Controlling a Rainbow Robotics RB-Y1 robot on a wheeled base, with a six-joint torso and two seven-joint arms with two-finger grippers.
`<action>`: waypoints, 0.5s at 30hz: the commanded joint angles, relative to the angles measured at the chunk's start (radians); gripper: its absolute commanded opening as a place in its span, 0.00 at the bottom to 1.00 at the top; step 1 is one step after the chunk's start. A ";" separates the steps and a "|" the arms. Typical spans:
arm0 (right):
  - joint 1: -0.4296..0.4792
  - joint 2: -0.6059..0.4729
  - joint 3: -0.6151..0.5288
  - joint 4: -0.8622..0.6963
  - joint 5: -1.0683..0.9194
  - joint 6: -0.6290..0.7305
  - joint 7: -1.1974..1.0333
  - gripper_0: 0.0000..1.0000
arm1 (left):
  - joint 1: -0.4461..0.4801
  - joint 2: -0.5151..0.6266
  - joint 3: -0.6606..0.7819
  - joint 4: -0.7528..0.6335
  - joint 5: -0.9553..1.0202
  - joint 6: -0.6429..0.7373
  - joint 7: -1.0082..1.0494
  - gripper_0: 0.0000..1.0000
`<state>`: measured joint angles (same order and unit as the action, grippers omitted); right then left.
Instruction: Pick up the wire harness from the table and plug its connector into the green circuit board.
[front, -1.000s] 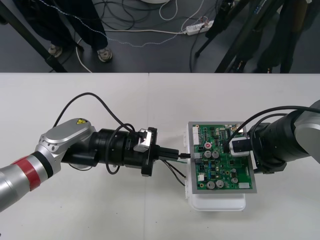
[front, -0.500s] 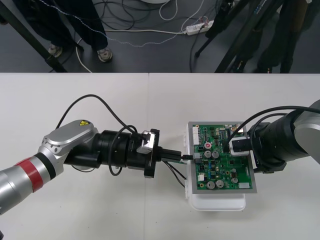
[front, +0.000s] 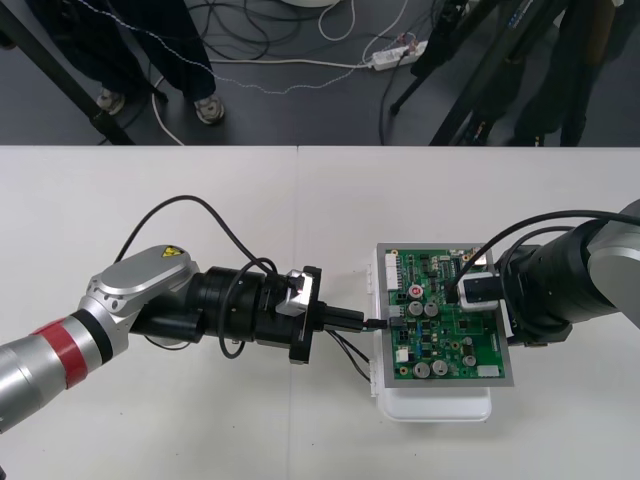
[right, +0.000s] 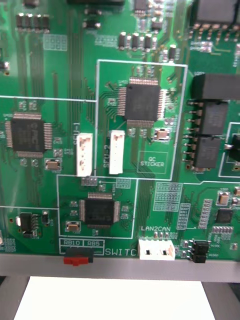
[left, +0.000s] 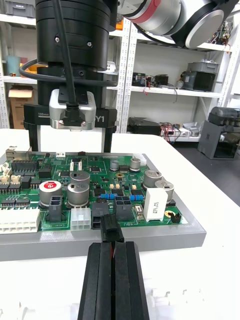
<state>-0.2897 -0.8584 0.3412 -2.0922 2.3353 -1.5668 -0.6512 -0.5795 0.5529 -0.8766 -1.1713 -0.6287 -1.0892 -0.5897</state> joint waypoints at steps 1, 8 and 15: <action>-0.028 0.006 0.018 -0.009 0.001 -0.004 -0.059 1.00 | 0.010 -0.024 -0.018 -0.031 -0.002 0.035 0.056 0.00; -0.025 0.001 0.018 -0.011 -0.004 -0.004 -0.080 1.00 | 0.010 -0.024 -0.018 -0.031 -0.002 0.046 0.053 0.00; -0.026 0.001 0.019 -0.011 -0.011 -0.004 -0.084 1.00 | 0.010 -0.030 -0.019 -0.031 -0.003 0.054 0.051 0.00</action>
<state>-0.2897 -0.8584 0.3412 -2.0922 2.3336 -1.5668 -0.6854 -0.5790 0.5515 -0.8766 -1.1713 -0.6287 -1.0649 -0.5897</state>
